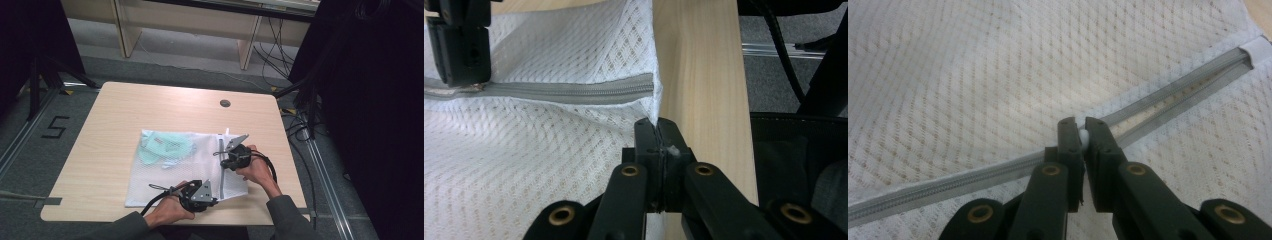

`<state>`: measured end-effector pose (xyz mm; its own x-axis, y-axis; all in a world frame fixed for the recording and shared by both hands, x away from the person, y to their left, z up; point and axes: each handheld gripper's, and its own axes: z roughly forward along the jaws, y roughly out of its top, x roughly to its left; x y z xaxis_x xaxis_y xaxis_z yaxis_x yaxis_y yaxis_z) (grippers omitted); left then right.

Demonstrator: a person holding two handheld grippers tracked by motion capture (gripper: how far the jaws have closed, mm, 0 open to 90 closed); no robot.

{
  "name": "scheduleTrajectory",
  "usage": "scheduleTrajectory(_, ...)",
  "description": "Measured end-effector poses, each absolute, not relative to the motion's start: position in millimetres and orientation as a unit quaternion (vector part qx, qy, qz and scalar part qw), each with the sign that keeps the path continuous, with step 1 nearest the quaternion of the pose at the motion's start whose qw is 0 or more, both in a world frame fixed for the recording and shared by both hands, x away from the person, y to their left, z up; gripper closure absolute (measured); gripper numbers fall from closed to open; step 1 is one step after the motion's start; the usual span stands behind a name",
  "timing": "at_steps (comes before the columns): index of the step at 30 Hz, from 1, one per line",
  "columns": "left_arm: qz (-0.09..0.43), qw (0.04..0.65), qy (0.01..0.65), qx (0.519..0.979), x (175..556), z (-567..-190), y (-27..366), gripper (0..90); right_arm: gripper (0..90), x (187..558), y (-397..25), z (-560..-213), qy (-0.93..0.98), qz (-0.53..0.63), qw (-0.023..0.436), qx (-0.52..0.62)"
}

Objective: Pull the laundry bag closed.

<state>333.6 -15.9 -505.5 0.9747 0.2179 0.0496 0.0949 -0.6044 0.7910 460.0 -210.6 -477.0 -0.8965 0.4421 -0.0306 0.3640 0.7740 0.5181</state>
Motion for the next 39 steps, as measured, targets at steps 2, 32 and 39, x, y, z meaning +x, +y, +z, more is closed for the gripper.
scheduleTrajectory(2,0.071,0.436,0.087,0.893,334,-505,-16,89.0,86.8,461,-210,-478,0.937,0.256,0.085,0.221)
scheduleTrajectory(32,0.062,0.436,0.082,0.894,331,-506,-16,89.0,86.7,485,-204,-481,0.938,0.248,0.104,0.218)
scheduleTrajectory(39,0.066,0.435,0.081,0.894,332,-505,-15,89.0,86.7,491,-205,-484,0.937,0.25,0.107,0.22)
